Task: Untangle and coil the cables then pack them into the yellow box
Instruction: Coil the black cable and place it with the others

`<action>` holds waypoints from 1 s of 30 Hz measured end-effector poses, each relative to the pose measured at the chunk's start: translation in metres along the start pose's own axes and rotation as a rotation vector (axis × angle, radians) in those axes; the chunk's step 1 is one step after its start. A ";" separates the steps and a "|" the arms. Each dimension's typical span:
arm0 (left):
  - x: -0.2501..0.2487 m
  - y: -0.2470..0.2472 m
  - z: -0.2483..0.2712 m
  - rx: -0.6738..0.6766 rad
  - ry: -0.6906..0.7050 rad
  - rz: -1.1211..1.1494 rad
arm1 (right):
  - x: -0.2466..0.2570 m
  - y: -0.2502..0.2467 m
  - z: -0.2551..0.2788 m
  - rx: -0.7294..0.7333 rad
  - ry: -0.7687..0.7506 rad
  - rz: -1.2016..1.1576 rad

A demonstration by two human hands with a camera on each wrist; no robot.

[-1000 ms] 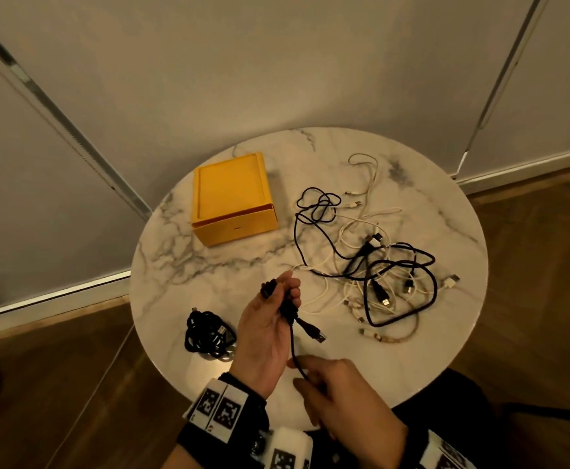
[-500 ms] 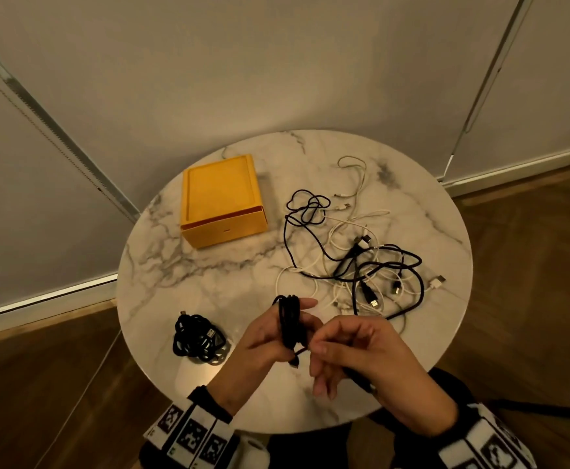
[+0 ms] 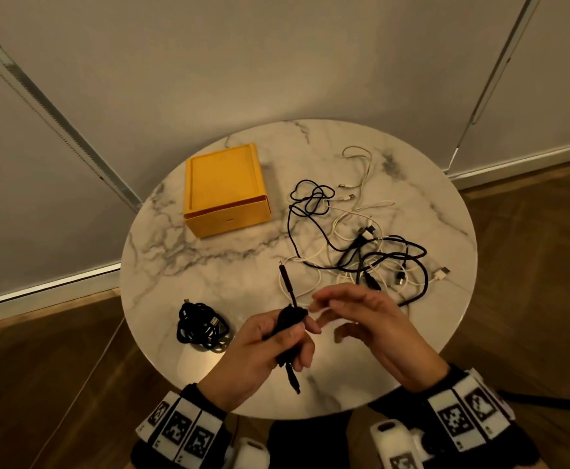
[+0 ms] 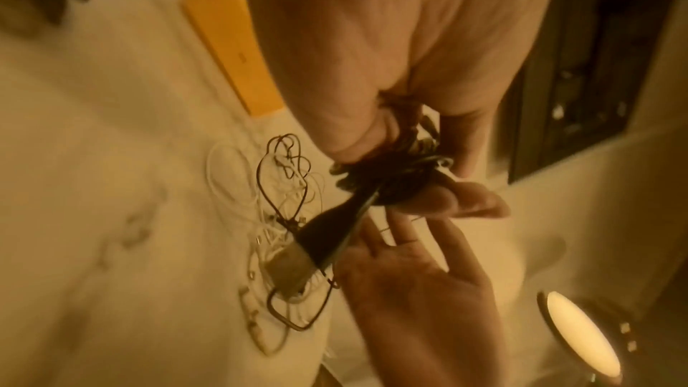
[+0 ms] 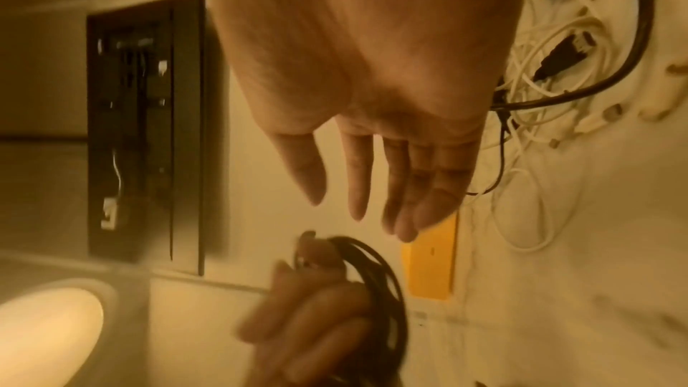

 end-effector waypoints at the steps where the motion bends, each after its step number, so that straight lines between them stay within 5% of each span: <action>1: 0.002 0.003 0.001 0.024 -0.008 0.081 | -0.008 0.003 0.000 0.042 0.021 0.055; 4: 0.004 0.007 0.000 0.080 -0.019 0.295 | -0.023 0.014 0.001 0.192 0.082 0.023; 8: -0.003 0.013 -0.002 0.265 0.034 0.710 | -0.017 0.014 0.000 0.247 -0.029 0.077; 12: 0.004 0.011 -0.009 0.300 0.065 0.679 | -0.020 0.017 0.001 0.224 -0.035 0.090; 14: 0.013 0.010 -0.013 0.201 -0.040 0.573 | -0.025 0.017 0.002 0.212 -0.035 0.133; 18: 0.040 -0.002 -0.013 -0.240 -0.162 0.207 | -0.040 0.010 0.001 0.105 -0.060 0.373; 22: 0.060 -0.003 -0.013 -0.528 -0.217 0.147 | -0.055 0.005 -0.006 0.079 -0.069 0.585; 30: 0.088 -0.006 -0.020 -0.721 -0.340 0.101 | -0.095 -0.009 -0.013 0.021 0.024 0.580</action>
Point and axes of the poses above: each hand's wrist, its own z-axis away from the middle knuckle, its own y-axis out of the palm, x = y × z, the point moved 4 cm from there along -z, towards the middle knuckle, and after that the axes turned 2 degrees about -z, right-handed, at the moved point
